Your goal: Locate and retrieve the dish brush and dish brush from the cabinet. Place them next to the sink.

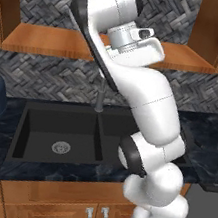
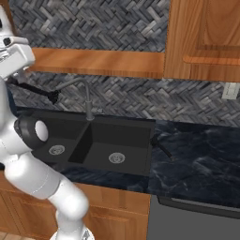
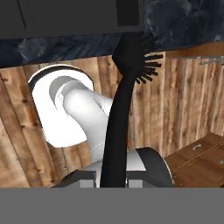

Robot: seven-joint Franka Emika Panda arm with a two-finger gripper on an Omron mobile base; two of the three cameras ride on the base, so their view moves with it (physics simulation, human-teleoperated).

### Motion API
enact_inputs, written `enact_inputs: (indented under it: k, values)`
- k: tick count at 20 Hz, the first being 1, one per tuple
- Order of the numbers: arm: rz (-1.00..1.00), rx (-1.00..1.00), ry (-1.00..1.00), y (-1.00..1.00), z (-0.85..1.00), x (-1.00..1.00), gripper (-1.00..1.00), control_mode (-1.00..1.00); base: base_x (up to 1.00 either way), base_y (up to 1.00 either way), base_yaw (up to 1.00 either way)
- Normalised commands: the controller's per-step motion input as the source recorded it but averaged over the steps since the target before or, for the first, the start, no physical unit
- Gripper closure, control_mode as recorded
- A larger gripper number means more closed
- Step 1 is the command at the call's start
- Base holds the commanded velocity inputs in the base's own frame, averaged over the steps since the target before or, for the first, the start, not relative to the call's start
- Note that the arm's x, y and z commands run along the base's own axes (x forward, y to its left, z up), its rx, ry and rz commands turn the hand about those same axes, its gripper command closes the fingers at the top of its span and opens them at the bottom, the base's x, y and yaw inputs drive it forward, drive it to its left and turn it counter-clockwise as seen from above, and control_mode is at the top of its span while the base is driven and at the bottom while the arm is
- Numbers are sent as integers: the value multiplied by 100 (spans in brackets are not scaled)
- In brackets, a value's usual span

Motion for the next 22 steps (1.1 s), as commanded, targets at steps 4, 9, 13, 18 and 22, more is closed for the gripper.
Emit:
enact_inputs:
  k: [4,9,13,18,22]
  values:
    - [1,-21,48,-33,-41,-44,100,-100,0,0,0]
    - [2,-15,35,-46,-61,-60,100,-100,0,0,0]
    - [5,8,-8,-63,-11,-32,100,-100,0,0,0]
    - [9,20,-37,-62,-1,-31,100,-100,0,0,0]
    - [11,21,-45,-50,-17,-20,100,-100,0,0,0]
